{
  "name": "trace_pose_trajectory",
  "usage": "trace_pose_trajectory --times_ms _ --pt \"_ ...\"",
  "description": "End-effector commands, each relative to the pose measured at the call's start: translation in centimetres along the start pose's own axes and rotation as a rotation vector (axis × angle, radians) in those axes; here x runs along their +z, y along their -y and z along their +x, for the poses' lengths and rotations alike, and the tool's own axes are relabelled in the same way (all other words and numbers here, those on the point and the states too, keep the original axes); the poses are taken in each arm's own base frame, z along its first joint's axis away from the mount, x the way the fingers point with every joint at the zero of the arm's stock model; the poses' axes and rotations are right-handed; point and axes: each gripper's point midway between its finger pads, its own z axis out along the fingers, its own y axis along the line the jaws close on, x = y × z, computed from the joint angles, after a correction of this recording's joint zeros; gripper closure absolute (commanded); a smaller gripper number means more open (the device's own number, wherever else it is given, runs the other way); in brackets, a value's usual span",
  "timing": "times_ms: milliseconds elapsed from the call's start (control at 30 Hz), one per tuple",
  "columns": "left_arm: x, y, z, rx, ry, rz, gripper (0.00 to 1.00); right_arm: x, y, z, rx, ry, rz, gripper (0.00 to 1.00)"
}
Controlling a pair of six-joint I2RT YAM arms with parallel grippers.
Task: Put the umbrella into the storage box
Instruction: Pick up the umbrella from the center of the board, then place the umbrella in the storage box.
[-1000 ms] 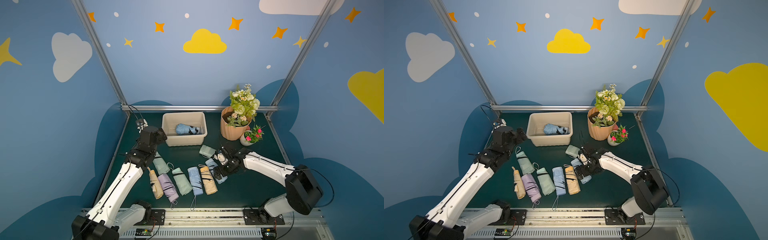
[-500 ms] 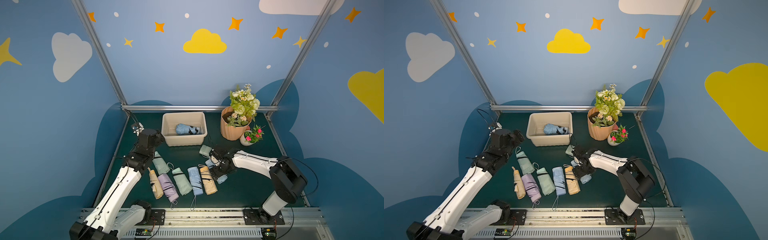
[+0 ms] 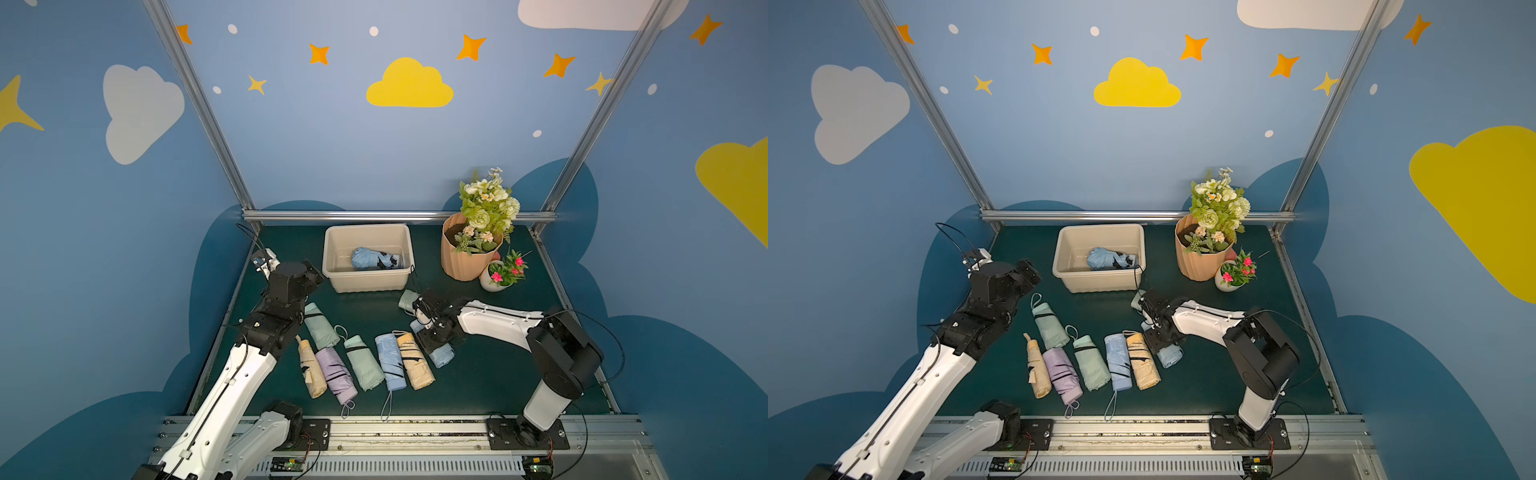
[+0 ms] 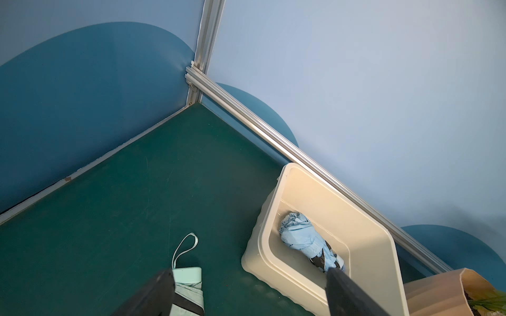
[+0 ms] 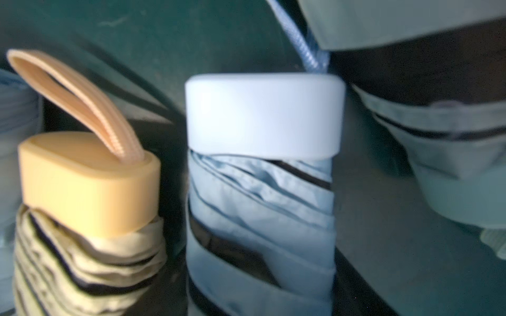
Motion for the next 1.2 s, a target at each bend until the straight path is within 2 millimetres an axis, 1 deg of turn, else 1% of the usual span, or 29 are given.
trace_pose_trajectory --times_ms 0,100,200,400,500,533,633,733,833,933,1033,1167 --pt "0.1 -0.9 0.3 -0.001 0.002 -0.037 0.09 -1.3 -0.2 -0.9 -0.019 0.058 -0.001 0.5" --pt "0.2 -0.9 0.2 0.004 0.006 -0.039 0.09 -3.8 -0.5 -2.0 -0.04 0.142 -0.021 0.6" --pt "0.5 -1.0 0.3 -0.011 0.004 -0.054 0.09 -6.9 -0.8 -3.3 -0.042 0.24 -0.04 0.66" --pt "1.2 -1.5 1.3 -0.064 -0.027 -0.088 0.09 -13.7 -2.0 -6.2 -0.034 0.412 -0.139 0.68" --pt "1.4 -1.6 1.7 -0.089 -0.038 -0.099 0.09 -18.0 -3.0 -8.0 -0.018 0.533 -0.239 0.68" --pt "1.4 -1.9 1.9 -0.105 -0.043 -0.115 0.09 -19.5 -3.2 -8.9 0.013 0.588 -0.275 0.68" --pt "1.6 -2.5 2.6 -0.145 -0.068 -0.141 0.09 -23.7 -3.8 -11.1 0.003 0.781 -0.376 0.67" --pt "1.9 -2.9 3.4 -0.193 -0.107 -0.15 0.09 -27.0 -4.1 -12.9 -0.033 0.955 -0.416 0.64" --pt "2.1 -3.1 4.2 -0.24 -0.147 -0.154 0.09 -29.0 -4.2 -14.7 -0.083 0.992 -0.422 0.62" --pt "2.5 -3.1 5.1 -0.28 -0.189 -0.141 0.09 -30.0 -4.5 -16.8 -0.208 0.997 -0.379 0.62" --pt "2.6 -3.0 5.7 -0.303 -0.223 -0.125 0.09 -30.4 -4.6 -19.1 -0.348 0.992 -0.316 0.62" --pt "2.3 -3.3 6.1 -0.325 -0.244 -0.114 0.09 -30.0 -4.5 -22.0 -0.527 0.944 -0.225 0.65"
